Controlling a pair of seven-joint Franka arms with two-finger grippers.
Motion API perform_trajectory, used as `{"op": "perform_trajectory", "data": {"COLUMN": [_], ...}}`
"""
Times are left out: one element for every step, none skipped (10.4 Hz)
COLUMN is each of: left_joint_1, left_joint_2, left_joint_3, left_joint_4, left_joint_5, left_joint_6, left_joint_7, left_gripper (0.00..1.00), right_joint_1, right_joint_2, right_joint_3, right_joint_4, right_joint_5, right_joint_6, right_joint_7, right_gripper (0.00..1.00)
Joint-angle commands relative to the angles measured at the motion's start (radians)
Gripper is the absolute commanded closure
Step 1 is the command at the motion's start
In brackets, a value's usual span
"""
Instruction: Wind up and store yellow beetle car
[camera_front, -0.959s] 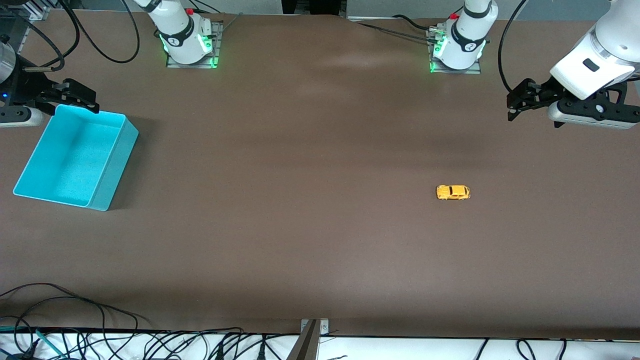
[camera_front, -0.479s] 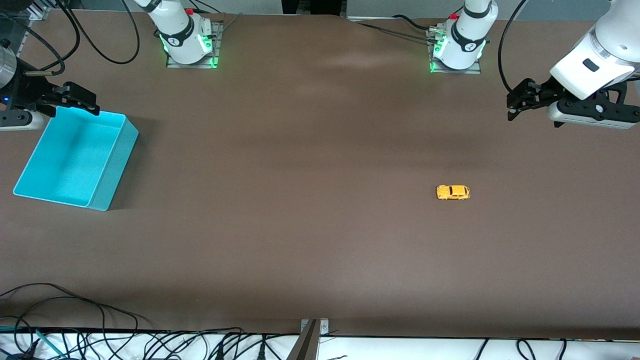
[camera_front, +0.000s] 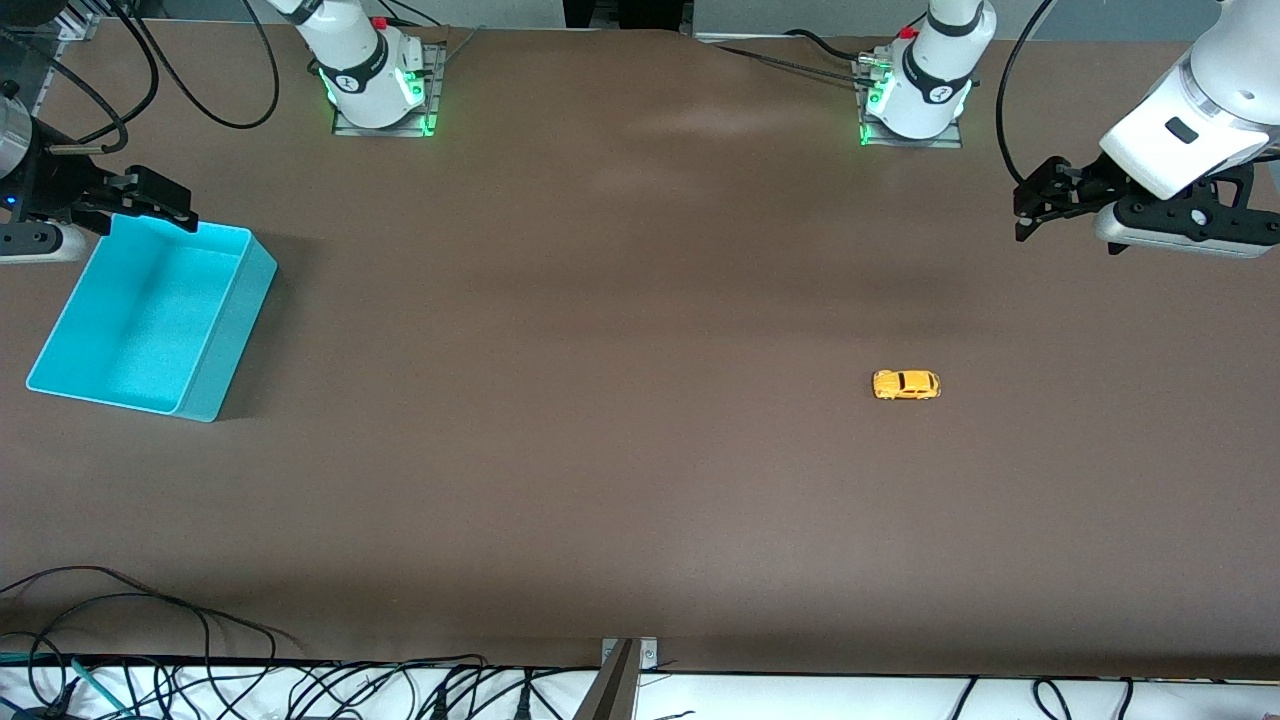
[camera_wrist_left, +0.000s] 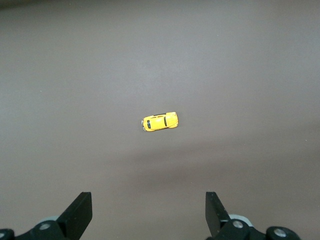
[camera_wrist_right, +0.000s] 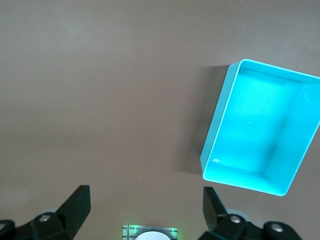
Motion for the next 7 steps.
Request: {"op": "perform_trajectory", "data": {"left_joint_1": [0.005, 0.007, 0.013, 0.014, 0.013, 0.013, 0.014], "left_joint_2": [0.002, 0.005, 0.006, 0.015, 0.017, 0.017, 0.018], "left_joint_3": [0.002, 0.002, 0.004, 0.007, 0.007, 0.007, 0.007], "left_joint_4": [0.012, 0.012, 0.012, 0.012, 0.012, 0.014, 0.012], "left_joint_5": [-0.022, -0.018, -0.017, -0.016, -0.016, -0.016, -0.016], "left_joint_6": [-0.026, -0.026, -0.026, -0.026, -0.026, -0.026, -0.026], "left_joint_7": [-0.005, -0.005, -0.007, -0.007, -0.007, 0.005, 0.006], "left_gripper": [0.00, 0.00, 0.00, 0.00, 0.00, 0.00, 0.00], "right_joint_1": [-0.003, -0.003, -0.003, -0.003, -0.003, -0.003, -0.003], "right_joint_2": [-0.008, -0.012, -0.012, -0.015, -0.022, -0.022, -0.020], "right_joint_3": [0.004, 0.001, -0.002, 0.001, 0.005, 0.005, 0.007], "right_joint_4": [0.004, 0.007, 0.025, 0.056, 0.059, 0.059, 0.058], "right_joint_5": [0.018, 0.016, 0.018, 0.019, 0.019, 0.025, 0.031], "right_joint_6": [-0.006, -0.005, -0.008, -0.018, -0.032, -0.032, -0.031], "right_joint_7": [0.011, 0.005, -0.002, -0.002, -0.002, -0.002, 0.001], "right_gripper": [0.00, 0.00, 0.00, 0.00, 0.00, 0.00, 0.00]}}
